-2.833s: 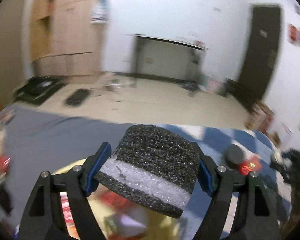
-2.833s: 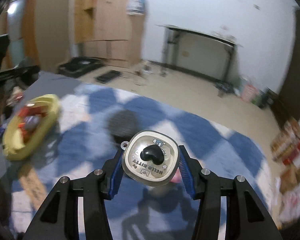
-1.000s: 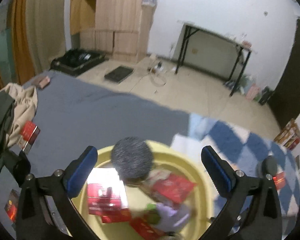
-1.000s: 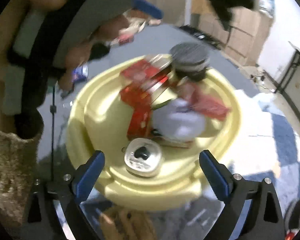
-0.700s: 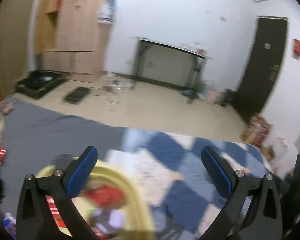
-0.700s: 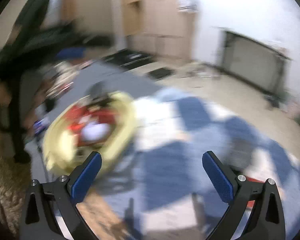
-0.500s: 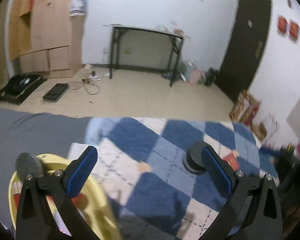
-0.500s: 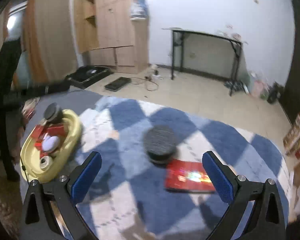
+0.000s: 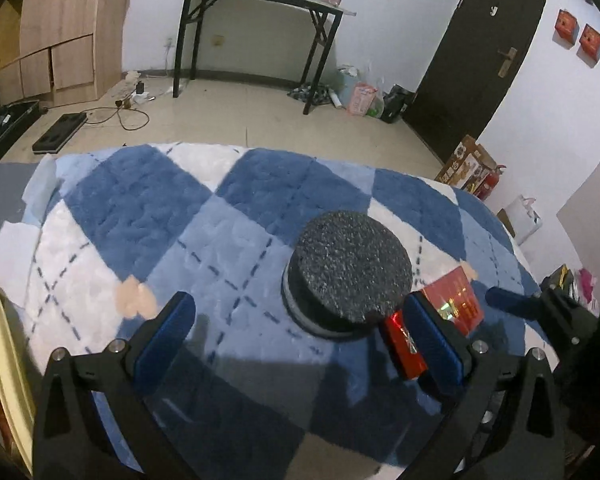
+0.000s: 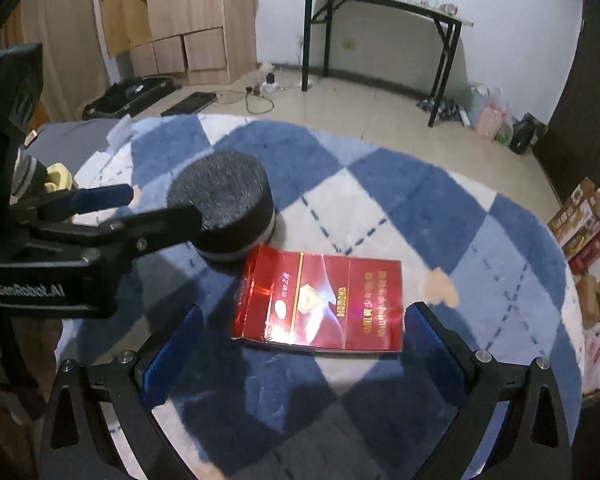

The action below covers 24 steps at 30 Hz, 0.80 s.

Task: Organize rigid objects
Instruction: 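Grasp the red Diamond pack with the right gripper while the left grasps a black foam cylinder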

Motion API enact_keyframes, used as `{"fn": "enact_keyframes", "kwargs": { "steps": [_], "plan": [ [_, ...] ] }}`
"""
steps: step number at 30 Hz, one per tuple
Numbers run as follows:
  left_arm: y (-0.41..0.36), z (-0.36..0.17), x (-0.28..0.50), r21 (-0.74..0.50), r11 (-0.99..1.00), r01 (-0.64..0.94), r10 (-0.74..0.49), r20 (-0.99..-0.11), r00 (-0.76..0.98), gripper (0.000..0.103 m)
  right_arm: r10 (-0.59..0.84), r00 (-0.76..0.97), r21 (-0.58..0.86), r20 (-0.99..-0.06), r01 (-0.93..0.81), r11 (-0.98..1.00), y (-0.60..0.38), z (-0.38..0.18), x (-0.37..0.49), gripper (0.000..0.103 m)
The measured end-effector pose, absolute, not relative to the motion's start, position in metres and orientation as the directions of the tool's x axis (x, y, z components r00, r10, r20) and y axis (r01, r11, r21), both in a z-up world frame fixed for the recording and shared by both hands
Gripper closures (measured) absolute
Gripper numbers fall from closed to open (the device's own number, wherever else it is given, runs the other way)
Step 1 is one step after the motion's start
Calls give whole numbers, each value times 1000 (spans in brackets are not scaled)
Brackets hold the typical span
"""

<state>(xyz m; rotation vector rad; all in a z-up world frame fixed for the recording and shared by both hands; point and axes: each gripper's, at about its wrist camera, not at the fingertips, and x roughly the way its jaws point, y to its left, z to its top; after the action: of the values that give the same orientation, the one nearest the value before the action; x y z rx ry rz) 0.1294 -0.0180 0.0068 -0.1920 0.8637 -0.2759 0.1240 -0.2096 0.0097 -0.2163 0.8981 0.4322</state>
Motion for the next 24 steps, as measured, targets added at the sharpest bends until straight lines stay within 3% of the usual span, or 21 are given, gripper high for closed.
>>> {"fn": "enact_keyframes", "kwargs": {
  "steps": [6,13,19,24],
  "plan": [
    [-19,0,133,-254,955,153,-293,-723,626,0,268,546,7,-794,-433,901,-209,3,135,0],
    [-20,1,133,-236,958,165,-287,-721,630,0,207,593,-78,-778,-418,905,-201,-22,143,0],
    [-12,5,132,-248,957,149,-285,-714,639,0,296,541,38,-787,-437,899,-217,-10,144,0],
    [-9,4,133,-259,956,139,-287,-717,636,0,284,527,50,-801,-414,909,-220,-20,152,0]
  ]
}}
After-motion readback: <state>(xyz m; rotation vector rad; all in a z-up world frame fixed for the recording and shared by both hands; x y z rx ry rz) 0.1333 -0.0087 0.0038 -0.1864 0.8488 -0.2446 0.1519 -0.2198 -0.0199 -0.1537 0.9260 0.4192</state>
